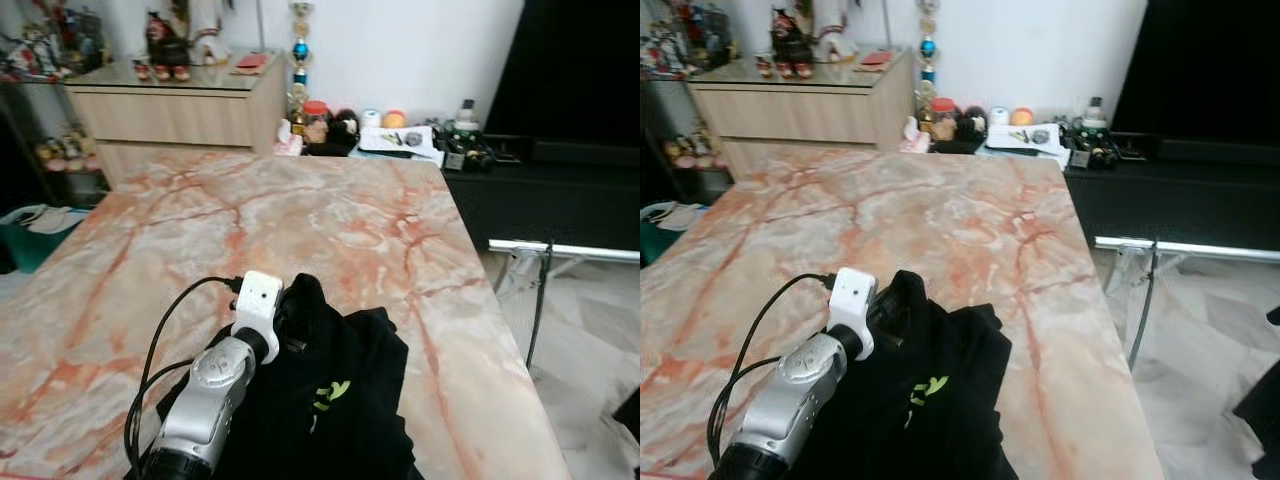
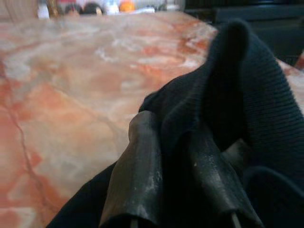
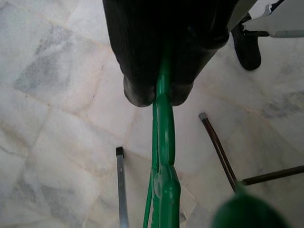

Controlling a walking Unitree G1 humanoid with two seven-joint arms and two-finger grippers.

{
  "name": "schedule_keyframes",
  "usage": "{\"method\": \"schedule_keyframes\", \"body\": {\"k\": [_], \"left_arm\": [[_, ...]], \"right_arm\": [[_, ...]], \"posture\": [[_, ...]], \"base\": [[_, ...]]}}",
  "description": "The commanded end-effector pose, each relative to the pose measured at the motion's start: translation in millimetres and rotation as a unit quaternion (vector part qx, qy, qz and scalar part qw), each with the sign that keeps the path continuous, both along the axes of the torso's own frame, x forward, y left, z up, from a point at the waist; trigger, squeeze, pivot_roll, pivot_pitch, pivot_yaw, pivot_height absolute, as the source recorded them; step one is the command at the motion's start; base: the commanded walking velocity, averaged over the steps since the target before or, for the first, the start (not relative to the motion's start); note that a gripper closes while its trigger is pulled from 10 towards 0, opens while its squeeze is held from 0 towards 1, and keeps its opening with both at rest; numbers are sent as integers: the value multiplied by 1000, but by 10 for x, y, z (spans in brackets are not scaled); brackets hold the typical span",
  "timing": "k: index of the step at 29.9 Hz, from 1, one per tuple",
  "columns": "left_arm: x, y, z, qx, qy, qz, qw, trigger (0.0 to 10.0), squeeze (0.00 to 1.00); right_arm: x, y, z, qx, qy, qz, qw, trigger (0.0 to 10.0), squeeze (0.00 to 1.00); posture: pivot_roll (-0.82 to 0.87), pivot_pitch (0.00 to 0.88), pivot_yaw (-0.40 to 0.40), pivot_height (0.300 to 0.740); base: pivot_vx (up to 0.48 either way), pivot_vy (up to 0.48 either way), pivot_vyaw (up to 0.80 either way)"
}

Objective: Hang hanger

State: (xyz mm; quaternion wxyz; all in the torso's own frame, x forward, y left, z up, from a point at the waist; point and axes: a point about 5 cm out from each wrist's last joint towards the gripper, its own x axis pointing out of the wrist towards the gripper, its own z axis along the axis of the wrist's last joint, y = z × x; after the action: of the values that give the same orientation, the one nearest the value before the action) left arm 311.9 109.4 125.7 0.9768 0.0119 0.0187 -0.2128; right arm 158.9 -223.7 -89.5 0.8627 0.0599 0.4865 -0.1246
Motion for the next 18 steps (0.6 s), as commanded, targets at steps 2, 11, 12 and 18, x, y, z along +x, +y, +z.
{"method": "schedule_keyframes", "body": {"k": [2,11,12,18], "left_arm": [[-54,94,35,22,-9,7,1000,10000,1000],[-249,416,57,28,-18,35,999,10000,1000],[-258,457,57,23,-18,48,998,10000,1000],[-235,572,143,-17,-43,115,992,10000,0]], "right_arm": [[-25,-10,-8,-2,6,4,1000,10000,0],[-33,-25,-8,-3,7,7,1000,10000,0],[-34,-27,-8,-3,7,7,1000,10000,0],[-38,-42,-6,-5,9,11,1000,10000,0]], "posture": [[83,0,-4,740],[97,0,-12,740],[97,0,-12,740],[98,0,-21,740]], "base": [[0,0,0],[0,0,0],[0,0,0],[0,0,0]]}}
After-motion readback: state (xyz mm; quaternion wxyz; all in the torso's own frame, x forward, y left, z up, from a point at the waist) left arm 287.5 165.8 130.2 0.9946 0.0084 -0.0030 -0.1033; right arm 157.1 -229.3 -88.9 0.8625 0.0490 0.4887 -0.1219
